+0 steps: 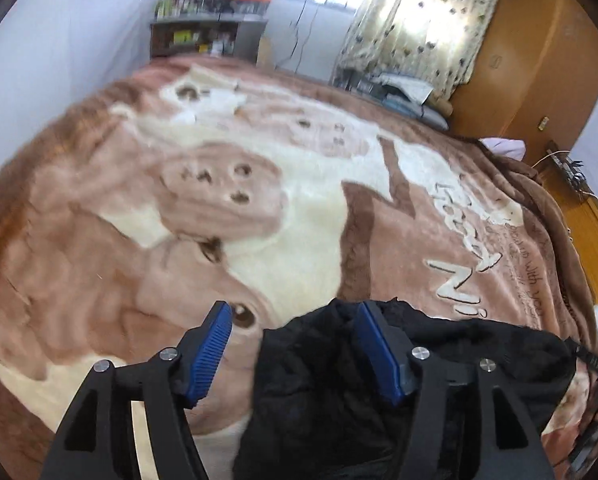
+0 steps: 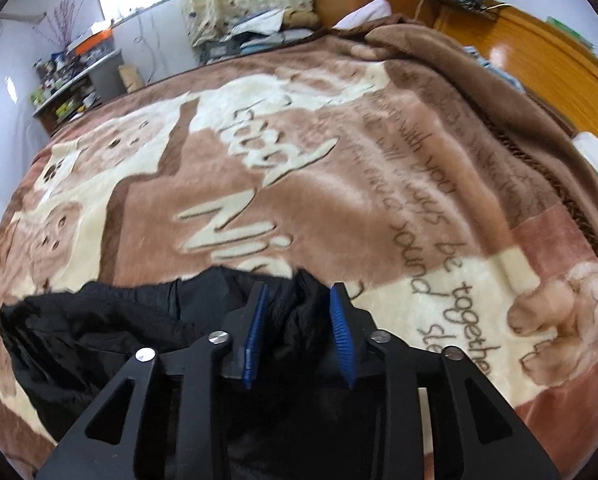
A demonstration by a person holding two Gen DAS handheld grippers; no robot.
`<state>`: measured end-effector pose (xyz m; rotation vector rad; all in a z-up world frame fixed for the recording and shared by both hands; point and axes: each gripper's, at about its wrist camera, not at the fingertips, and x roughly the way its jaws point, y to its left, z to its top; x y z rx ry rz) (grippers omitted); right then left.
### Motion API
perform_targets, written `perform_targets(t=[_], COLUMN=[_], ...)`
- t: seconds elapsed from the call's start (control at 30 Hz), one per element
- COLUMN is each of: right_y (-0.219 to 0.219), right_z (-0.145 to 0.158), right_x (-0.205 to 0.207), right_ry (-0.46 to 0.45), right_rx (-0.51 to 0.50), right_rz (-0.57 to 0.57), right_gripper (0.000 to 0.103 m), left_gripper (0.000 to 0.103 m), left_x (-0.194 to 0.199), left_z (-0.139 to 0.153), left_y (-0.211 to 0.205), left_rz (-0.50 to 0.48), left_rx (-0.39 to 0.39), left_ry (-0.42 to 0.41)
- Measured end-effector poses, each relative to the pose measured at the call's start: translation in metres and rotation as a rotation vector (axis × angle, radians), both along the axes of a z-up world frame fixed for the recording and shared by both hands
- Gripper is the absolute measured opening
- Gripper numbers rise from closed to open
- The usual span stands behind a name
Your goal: Fold large clothes
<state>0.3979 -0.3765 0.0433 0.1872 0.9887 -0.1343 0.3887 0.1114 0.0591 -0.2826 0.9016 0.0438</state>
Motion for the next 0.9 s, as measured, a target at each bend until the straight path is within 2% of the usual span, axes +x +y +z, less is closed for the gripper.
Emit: perform_targets(t=[0.07, 0.13, 0.23, 0.3, 0.37, 0.47, 0.57, 0.63, 0.7, 0.83, 0.9], right_y=[-0.002, -0.001, 0.001, 0.006, 0.018, 0.046, 0.078, 0.091, 0.105, 0.133, 0.137], right_z=[0.004, 0.011, 0.030, 0.035, 0.029, 0.007, -0.015, -0.029, -0.042, -0.061, -0.067], right_x=[-0.001, -0.006, -0.035, -0.057, -0.077, -0.105, -0.131, -0.136, -0.137, -0.116, -0.103], right_ry=[-0.030, -0.078, -0.222, -0.278, -0.266, -0.209, -0.183, -0.162, -0.137, -0.108, -0.091], right_rx=[0.014, -0.003, -0.054, -0.040, -0.048, -0.066, -0.044, 0.017, 0.025, -0.069, -0.078], right_rz=[-0.011, -0.025, -0.061, -0.005, 0.093, 0.267, 0.410, 0.455, 0.485, 0.513, 0.491], right_gripper=[0.034, 0.034, 0.034, 0.037, 0.038, 0.038, 0.038, 0.038, 0.038, 0.038, 0.038], left_gripper=[0.066, 0.066, 0.066, 0.066, 0.066, 0.066, 0.066, 0.066, 0.066, 0.066, 0.066], left_x=[-0.013, -0.026, -0.040, -0.050, -0.062, -0.075, -0.087, -0.090, -0.093, -0.085, -0.075], left_z=[0.005, 0.006, -0.001, -0.005, -0.012, -0.026, -0.039, -0.051, -0.060, -0.074, -0.079], left_y=[-0.003, -0.016, -0.038, -0.057, -0.079, -0.109, -0.138, -0.157, -0.172, -0.194, -0.194], left_rz=[-0.016, -0.073, -0.166, -0.217, -0.275, -0.360, -0.418, -0.441, -0.473, -0.456, -0.400], left_rx=[0.016, 0.041, 0.004, 0.035, 0.049, -0.025, -0.038, -0.041, -0.033, 0.081, 0.116], left_ry=[-0.011, -0.014, 0.023, 0.029, 0.026, 0.061, 0.076, 0.105, 0.117, 0.097, 0.113])
